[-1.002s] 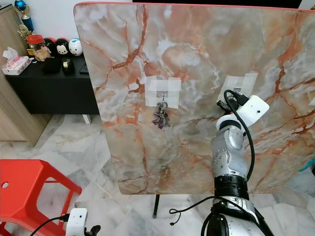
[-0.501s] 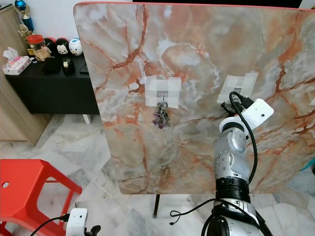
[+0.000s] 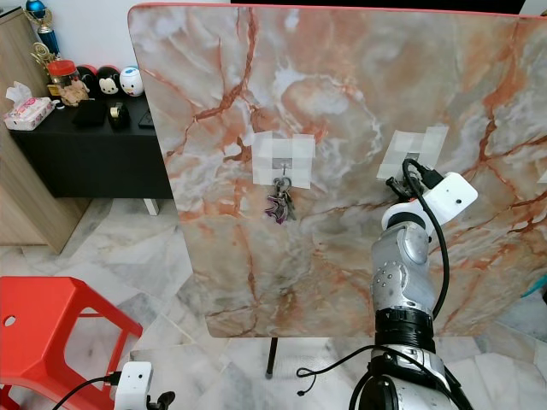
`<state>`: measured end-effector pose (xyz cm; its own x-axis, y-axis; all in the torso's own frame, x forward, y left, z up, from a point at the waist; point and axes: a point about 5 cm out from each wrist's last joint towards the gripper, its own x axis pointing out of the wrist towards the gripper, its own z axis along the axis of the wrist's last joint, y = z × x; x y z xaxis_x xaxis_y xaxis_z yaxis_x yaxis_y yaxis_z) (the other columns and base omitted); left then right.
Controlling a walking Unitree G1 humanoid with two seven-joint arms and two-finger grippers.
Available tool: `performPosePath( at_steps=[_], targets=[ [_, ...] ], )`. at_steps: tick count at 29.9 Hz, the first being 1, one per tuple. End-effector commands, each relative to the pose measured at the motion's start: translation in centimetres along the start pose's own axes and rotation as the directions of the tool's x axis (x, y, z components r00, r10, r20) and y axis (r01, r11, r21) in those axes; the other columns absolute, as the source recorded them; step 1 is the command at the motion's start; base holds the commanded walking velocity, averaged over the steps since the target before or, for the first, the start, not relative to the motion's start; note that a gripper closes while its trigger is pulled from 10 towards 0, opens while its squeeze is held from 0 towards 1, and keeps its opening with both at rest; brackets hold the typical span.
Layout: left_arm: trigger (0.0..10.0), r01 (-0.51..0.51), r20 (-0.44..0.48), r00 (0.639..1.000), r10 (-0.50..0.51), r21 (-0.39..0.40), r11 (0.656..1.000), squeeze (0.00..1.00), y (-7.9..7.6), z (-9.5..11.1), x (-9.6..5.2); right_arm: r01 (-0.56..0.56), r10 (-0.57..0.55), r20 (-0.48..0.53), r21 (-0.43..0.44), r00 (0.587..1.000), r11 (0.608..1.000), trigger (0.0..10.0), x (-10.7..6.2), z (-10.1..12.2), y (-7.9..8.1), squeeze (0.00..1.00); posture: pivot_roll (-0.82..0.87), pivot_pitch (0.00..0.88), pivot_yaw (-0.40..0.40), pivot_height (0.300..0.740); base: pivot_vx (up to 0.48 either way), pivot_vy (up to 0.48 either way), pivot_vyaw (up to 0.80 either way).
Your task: Hang keys on a hook
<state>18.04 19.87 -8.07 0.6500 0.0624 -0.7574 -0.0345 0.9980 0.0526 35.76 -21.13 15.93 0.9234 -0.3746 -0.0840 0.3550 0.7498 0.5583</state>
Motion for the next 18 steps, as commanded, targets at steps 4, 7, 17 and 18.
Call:
performPosePath(
  at_steps=[4, 7, 17, 18],
  targets=[
    [10.0, 0.008, -0.022, 1.000, -0.008, 0.012, 1.000, 0.00, -0.2, -0.4, -0.1, -0.033, 0.033, 0.007, 0.022, 0.999, 0.999, 10.0, 0.1, 0.5, 1.2, 0.00, -0.01, 0.000, -0.050, 0.740, 0.000, 0.000, 0.00],
    [10.0, 0.007, -0.021, 1.000, -0.007, 0.012, 1.000, 0.00, -0.2, -0.4, -0.1, -0.027, 0.027, 0.002, 0.037, 1.000, 0.999, 10.0, 0.2, 0.5, 1.1, 0.00, 0.00, 0.000, -0.051, 0.740, 0.000, 0.000, 0.00],
    [10.0, 0.009, -0.020, 1.000, -0.009, 0.013, 1.000, 0.00, -0.2, -0.4, -0.1, 0.012, -0.013, 0.012, 0.071, 1.000, 0.997, 10.0, 0.2, 0.8, 0.3, 0.00, -0.01, 0.000, -0.051, 0.740, 0.000, 0.000, 0.00],
    [10.0, 0.009, -0.020, 1.000, -0.009, 0.013, 1.000, 0.00, -0.2, -0.4, -0.1, 0.018, -0.019, 0.012, 0.074, 1.000, 0.997, 10.0, 0.2, 0.8, 0.2, 0.00, -0.01, 0.000, -0.051, 0.740, 0.000, 0.000, 0.00]
  ],
)
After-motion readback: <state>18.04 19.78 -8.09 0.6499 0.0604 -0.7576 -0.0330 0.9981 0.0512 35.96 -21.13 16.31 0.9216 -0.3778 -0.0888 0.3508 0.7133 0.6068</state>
